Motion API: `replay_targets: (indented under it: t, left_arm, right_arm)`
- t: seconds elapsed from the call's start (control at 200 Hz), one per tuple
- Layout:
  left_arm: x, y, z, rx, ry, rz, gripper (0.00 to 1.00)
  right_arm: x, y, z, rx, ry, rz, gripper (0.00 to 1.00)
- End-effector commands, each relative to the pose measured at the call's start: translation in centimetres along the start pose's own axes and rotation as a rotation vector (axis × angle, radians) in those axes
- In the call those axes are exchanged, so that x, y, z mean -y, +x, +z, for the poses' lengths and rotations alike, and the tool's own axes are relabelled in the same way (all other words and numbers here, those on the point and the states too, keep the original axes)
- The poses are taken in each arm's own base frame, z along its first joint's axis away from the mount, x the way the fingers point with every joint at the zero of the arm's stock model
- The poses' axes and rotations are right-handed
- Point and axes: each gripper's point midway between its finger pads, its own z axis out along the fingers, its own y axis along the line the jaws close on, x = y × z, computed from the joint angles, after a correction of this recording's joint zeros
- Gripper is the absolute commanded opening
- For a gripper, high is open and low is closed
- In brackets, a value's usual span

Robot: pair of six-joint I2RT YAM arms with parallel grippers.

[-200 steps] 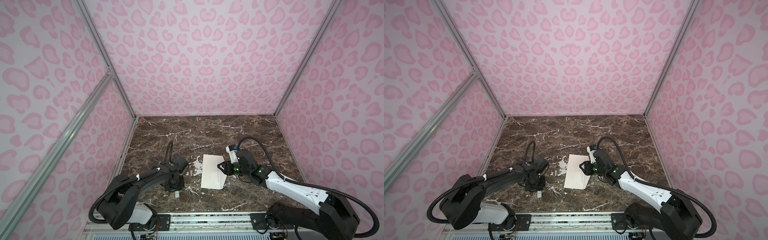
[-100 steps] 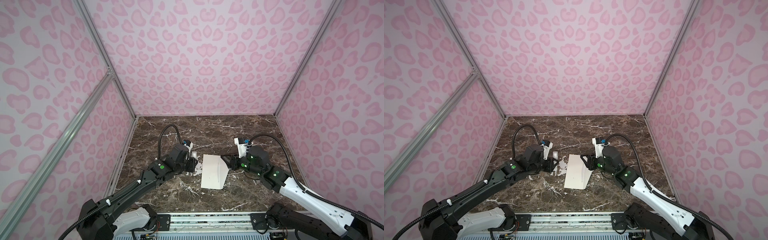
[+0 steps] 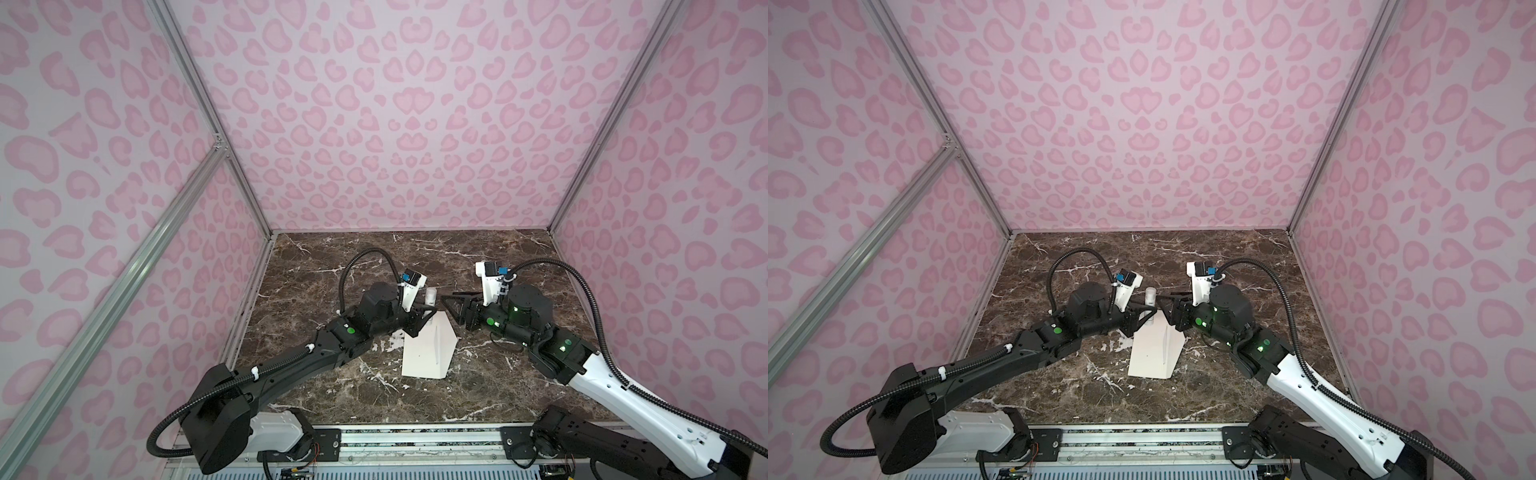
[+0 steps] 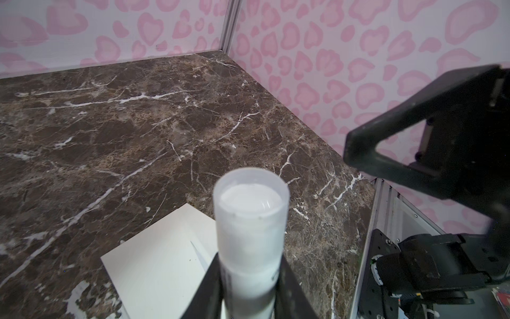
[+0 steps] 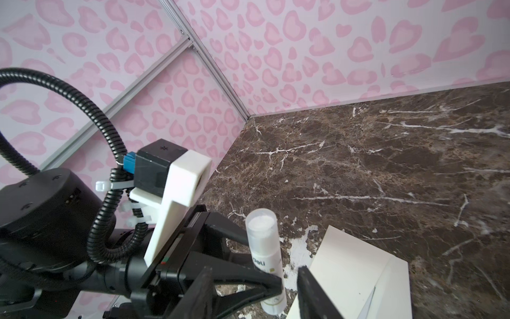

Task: Place the letter into the envelope and seal it
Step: 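Grasp the glue stick cap with the right gripper while the left holds the stick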

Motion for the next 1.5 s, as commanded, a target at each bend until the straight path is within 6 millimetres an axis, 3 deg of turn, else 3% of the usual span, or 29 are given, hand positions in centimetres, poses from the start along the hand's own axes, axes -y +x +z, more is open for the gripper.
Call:
replay_targets:
  t: [0.0,0.445,1.195,1.495]
  left_arm:
    - [1.1,-1.9,0.3,0.062,0.017,0.077,0.23]
    - [1.9,-0.7,1.2,-0.005,0.001,0.134,0.23]
    - [2.5,0.4,1.1,-0.023,-0.010,0.173,0.22]
    - [2.5,0.3,1.2,-0.017,-0.019,0.180,0.22]
  right_arm:
    - [0.7,0.5,0.1,-0.034,0.055,-0.033,0.54]
    - [1.5,0.5,0.8,-0.064,0.123,-0.031,0.56]
    - [1.8,0.6,2.3,-0.068,0.103,0.060,0.35]
    - [2.2,1.3,2.7,-0.093,0.118,0.071,0.36]
